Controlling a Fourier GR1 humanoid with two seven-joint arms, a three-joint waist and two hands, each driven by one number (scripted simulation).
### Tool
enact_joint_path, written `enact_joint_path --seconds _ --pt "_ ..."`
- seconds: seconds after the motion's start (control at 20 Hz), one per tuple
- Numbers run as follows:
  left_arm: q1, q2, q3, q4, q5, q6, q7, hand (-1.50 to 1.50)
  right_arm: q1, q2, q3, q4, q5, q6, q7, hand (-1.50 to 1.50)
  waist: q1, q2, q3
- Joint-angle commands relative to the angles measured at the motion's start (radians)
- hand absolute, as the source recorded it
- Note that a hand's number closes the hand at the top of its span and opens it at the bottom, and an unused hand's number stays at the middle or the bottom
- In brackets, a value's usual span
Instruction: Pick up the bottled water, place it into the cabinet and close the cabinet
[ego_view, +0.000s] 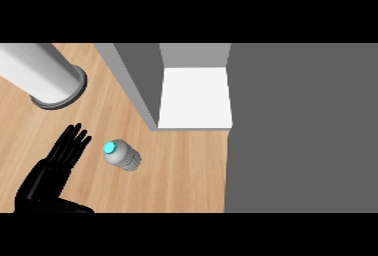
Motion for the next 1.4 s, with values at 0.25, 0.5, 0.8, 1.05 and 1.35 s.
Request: enact_joint_path --seconds 0.25,0.5,0.8,1.05,1.35 --pt "-0.158 0.025 0.043 0.446 -0.082 -0.039 -0.200 -1.50 0.054 0.010 -0.005 0.053 0.036 0.048 -0.098 -1.50 -0.007 0.002 0.000" --pt "-0.276 0.038 0.057 0.639 -0.092 -0.045 -0.239 -1.50 0.098 -0.001 0.014 -0.057 -0.018 0.035 -0.016 -1.50 -0.006 0.001 -0.001" --pt "-0.374 0.099 0.092 0.932 -0.116 -0.129 -0.386 -1.50 0.128 -0.015 -0.006 0.009 -0.009 0.083 -0.088 -1.50 -0.014 0.003 -0.001" --pt "-0.489 0.059 0.066 1.072 -0.176 -0.064 -0.469 -1.50 0.074 -0.002 -0.001 -0.014 -0.007 0.046 -0.026 -1.50 -0.011 0.003 -0.001" --pt "-0.509 0.024 0.041 1.202 -0.227 -0.056 -0.597 -1.50 0.079 -0.002 0.023 -0.043 -0.002 0.051 -0.029 -1.50 -0.018 0.006 -0.002"
